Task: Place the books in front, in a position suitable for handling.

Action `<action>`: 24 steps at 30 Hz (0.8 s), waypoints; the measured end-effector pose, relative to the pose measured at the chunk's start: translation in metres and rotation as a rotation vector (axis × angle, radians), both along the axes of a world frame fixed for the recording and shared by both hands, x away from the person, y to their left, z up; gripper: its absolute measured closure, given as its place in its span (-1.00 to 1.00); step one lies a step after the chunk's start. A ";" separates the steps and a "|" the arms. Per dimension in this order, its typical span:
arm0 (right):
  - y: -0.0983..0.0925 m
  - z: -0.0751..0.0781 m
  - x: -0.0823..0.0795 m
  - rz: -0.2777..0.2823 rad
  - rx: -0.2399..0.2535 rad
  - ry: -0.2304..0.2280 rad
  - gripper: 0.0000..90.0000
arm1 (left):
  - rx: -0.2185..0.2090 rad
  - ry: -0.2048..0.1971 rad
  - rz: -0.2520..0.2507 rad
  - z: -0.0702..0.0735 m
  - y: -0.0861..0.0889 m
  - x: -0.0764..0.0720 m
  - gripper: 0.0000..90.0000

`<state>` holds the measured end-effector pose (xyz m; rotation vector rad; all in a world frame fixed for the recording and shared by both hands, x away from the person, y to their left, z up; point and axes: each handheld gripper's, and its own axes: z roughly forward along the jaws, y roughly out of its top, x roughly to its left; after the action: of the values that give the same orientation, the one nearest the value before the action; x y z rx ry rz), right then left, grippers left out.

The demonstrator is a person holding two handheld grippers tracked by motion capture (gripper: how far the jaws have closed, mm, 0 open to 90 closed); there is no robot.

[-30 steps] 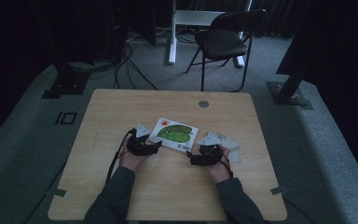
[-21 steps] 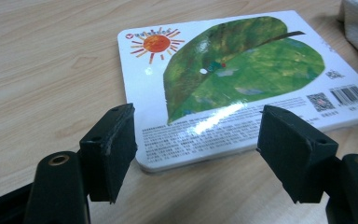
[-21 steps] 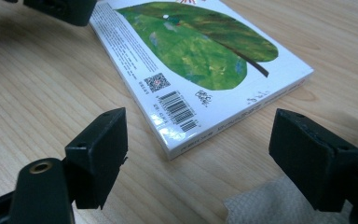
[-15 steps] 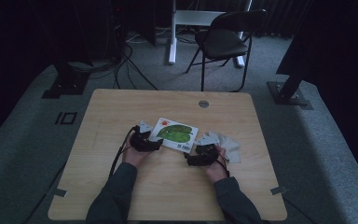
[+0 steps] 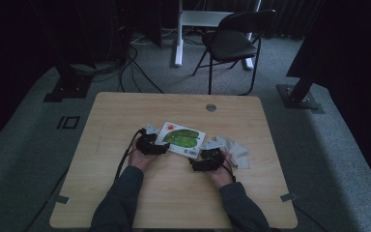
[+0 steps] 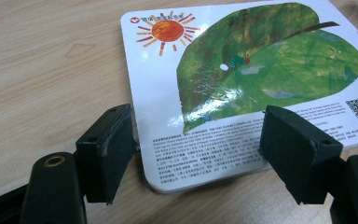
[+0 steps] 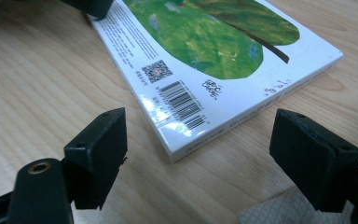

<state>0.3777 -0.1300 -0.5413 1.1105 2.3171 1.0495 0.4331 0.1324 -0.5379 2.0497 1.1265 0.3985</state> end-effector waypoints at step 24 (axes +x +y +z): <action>0.000 -0.006 0.008 -0.002 0.013 0.036 -0.44 | -0.055 0.037 -0.014 -0.003 0.003 0.006 -0.41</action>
<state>0.3857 -0.1298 -0.5473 1.1454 2.3402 1.0536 0.4393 0.1354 -0.5414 2.0230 1.1320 0.3205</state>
